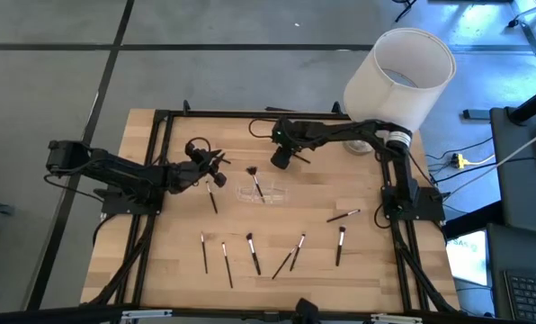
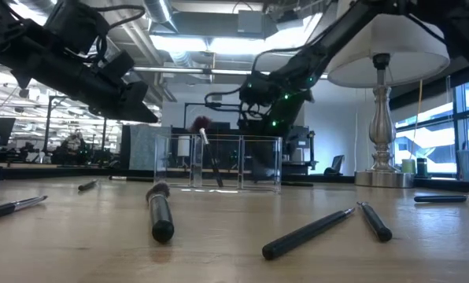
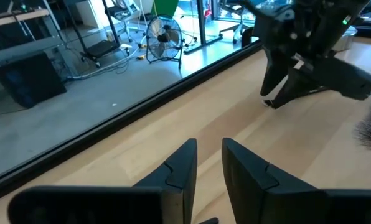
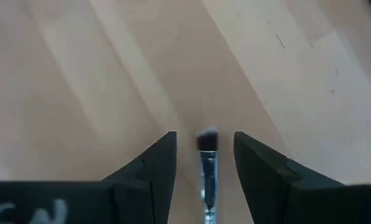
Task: Put items in baskets/containers
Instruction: Put the eyeshadow brush into the transparent organizer
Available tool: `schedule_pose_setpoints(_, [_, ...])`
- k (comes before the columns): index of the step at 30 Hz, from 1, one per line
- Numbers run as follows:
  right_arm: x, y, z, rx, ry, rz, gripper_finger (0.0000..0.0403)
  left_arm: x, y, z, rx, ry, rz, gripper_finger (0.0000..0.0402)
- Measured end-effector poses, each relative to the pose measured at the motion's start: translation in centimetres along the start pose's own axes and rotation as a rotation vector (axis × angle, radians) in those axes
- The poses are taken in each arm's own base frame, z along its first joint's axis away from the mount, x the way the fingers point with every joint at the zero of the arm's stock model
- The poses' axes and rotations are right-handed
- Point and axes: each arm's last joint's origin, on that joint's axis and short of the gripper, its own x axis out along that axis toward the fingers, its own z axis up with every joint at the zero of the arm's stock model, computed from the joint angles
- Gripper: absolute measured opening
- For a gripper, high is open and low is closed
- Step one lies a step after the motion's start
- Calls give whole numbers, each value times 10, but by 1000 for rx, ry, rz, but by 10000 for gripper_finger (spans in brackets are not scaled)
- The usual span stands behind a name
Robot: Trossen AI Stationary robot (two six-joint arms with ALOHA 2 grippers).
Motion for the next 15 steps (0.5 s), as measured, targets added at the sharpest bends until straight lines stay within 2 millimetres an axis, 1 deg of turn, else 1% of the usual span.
schedule_pose_setpoints(3, [3, -3, -1, -38, 8, -4, 159, 2, 2, 0, -4, 3, 4, 73])
schedule_pose_setpoints(10, [4, -7, -3, -43, 32, 25, 157, 5, 5, 0, -9, 14, -5, 73])
schedule_pose_setpoints(12, [5, -7, -4, -33, 41, 75, 147, 6, 7, 0, -12, 17, -7, 72])
schedule_pose_setpoints(15, [6, -8, -5, -22, 48, 128, 113, 7, 8, 1, -15, 18, -1, 70])
